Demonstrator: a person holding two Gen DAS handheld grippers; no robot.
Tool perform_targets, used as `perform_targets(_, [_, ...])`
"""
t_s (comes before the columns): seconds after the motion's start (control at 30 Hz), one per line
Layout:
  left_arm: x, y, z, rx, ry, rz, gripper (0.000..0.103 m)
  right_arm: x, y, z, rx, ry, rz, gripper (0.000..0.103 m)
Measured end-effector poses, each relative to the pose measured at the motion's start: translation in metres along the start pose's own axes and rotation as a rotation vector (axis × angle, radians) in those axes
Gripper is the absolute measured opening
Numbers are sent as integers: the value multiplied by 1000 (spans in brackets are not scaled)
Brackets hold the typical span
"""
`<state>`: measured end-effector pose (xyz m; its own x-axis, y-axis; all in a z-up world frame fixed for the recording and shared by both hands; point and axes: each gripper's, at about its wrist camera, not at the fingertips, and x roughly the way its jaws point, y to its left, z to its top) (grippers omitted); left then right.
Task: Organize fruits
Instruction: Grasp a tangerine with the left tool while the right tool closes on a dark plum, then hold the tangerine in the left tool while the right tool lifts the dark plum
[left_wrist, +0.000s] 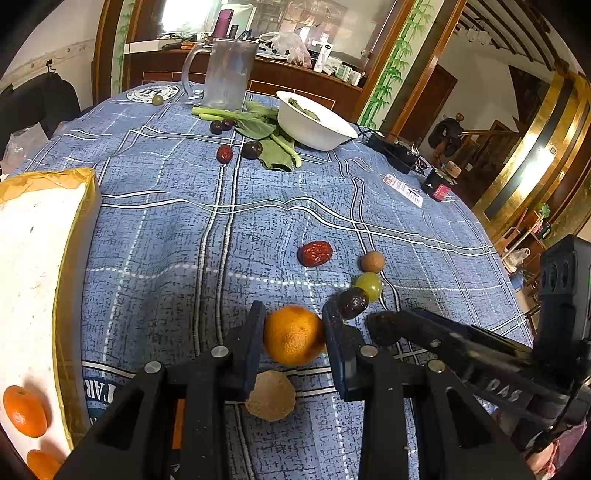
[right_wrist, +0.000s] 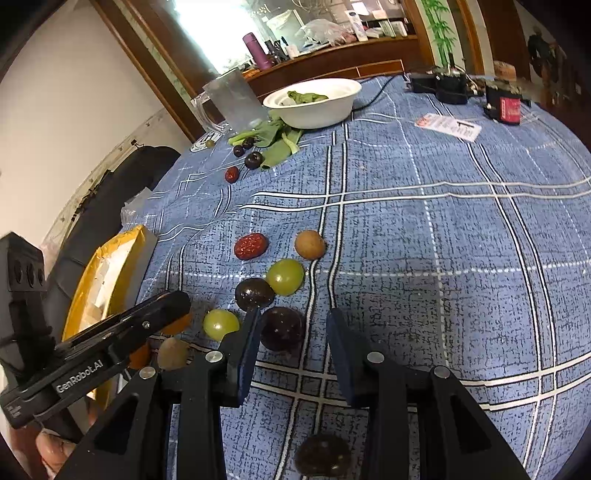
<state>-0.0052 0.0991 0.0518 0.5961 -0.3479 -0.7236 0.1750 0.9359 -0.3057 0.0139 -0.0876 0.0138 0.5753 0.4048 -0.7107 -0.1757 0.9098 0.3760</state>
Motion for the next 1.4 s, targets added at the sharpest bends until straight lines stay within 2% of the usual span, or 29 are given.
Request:
perform_targets(0.13, [-1,1,0,-7,-6,-5,30,10,16,-3,-72,16,-25,39])
perform_targets(0.23, [0,-2,0,3,-7,-2,30,14,34,-9,-170,10,-93,39])
perform_targets(0.27, [0,-2,-1,3,-5,-3,30,15,39,-11,-194,7,-110,38])
perform_targets(0.3, [0,-2,-1,1,-6,-9,30,15,40,-12,-197,10,-100,33])
perform_targets(0.33, [-2,-1,-1,-2,-10,-12,30,15,39,-11,-191,10,-88,26])
perform_targets(0.37, [-3,0,0,-5,-17,-11,30,13,36,-10,-175,4,-84,26])
perform_targets(0.57, [-4,4,1,-23,-16,-24,30,2,21,-6,-110,-35,-102,26])
perform_targets(0.9, [-6,3,0,-21,-22,-24,30,-1,16,-5,-92,-46,-116,26])
perform_targets(1.03, [-8,3,0,-14,-40,-3,30,-8,10,-3,-60,-65,-103,26])
perform_targets(1.13, [-14,3,1,-7,-68,4,30,-17,-3,1,14,-79,-34,26])
perform_targets(1.3, [-18,3,2,-5,-89,1,30,-20,-33,5,188,-56,202,26])
perform_targets(1.4, [-17,3,2,-5,-82,-7,30,-16,-41,5,247,-38,243,26])
